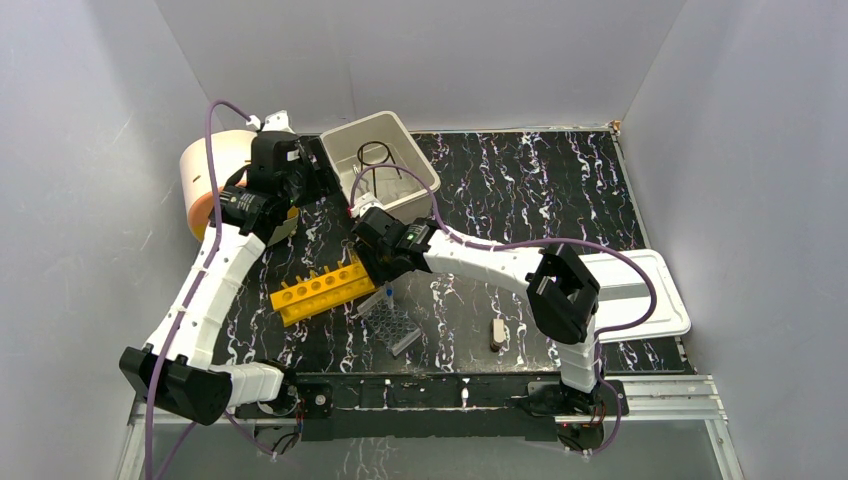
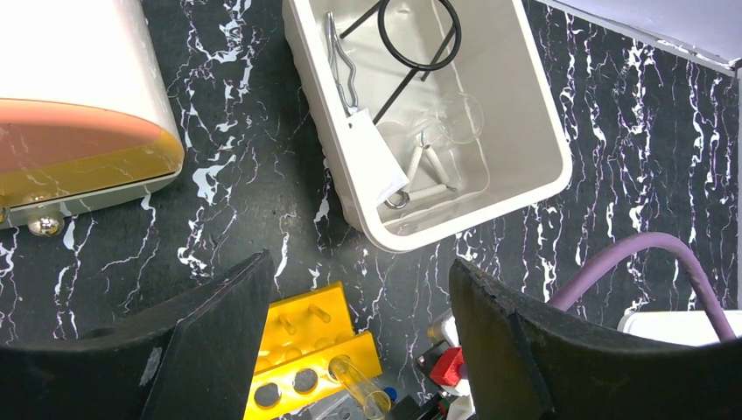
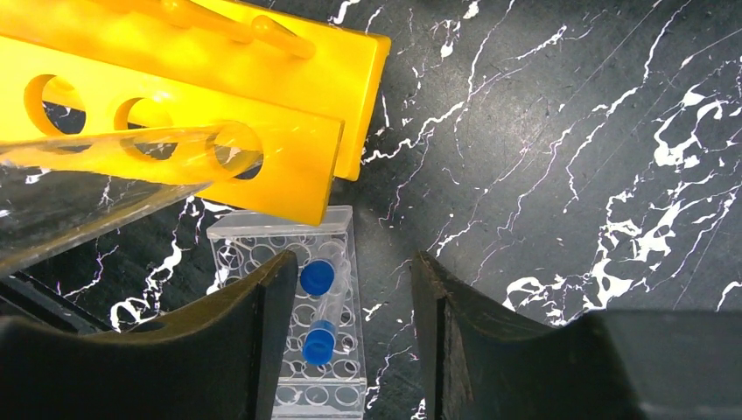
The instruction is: Organize the chemistry lab equipment
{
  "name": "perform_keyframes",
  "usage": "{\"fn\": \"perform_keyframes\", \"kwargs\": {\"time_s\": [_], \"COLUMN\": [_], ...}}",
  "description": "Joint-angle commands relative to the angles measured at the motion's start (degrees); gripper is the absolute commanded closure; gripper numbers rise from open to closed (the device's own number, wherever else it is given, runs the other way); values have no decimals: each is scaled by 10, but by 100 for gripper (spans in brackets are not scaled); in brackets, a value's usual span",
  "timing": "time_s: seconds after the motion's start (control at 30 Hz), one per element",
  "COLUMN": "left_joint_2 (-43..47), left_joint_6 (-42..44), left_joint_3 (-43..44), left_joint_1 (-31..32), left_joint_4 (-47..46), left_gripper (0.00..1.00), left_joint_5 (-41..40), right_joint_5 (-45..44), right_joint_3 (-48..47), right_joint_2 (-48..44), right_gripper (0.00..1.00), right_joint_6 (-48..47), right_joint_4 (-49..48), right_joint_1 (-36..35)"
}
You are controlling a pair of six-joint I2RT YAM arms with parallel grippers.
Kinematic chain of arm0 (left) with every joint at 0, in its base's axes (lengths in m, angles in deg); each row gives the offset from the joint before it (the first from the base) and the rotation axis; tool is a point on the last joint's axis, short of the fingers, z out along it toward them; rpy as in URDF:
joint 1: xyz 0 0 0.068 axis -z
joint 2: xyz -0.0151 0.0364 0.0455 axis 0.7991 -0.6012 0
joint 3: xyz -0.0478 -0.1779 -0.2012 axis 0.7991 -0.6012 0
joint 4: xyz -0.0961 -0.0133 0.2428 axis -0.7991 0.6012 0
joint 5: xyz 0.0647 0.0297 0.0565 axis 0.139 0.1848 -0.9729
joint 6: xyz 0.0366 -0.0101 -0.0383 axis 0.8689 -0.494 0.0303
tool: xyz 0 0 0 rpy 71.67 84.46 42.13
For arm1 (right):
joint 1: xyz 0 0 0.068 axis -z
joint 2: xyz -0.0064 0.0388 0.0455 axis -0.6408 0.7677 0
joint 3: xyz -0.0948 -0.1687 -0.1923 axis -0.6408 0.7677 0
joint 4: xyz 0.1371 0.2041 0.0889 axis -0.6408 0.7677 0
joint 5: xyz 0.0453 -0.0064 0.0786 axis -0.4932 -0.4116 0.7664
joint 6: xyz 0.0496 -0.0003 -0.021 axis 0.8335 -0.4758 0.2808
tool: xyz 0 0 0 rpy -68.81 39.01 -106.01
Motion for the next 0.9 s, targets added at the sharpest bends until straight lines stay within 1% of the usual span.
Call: {"fn": "perform_keyframes", "kwargs": {"time_s": [0.0, 0.27, 0.33, 0.53, 0.87], "left_joint_2": [21, 23, 23, 24, 22], "left_joint_6": [3, 5, 7, 11, 16], "left_joint_3": [-7, -12, -11, -13, -12], "left_joint_1": [-6, -6, -7, -8, -11], "left_joint_4": [3, 2, 1, 2, 2], "left_gripper": [28, 28, 28, 28, 27], "left_joint_5": [3, 3, 2, 0, 0], "right_joint_5": [-15, 3, 18, 53, 61], "right_joint_3": [-20, -11, -5, 4, 15], "right_joint_2": [-5, -16, -19, -23, -34], "right_gripper": [43, 44, 45, 56, 64], "right_joint_6": [8, 2, -7, -16, -15], "right_joint_4": [8, -7, -17, -31, -24], "right_joint_1": [0, -1, -1, 0, -1]}}
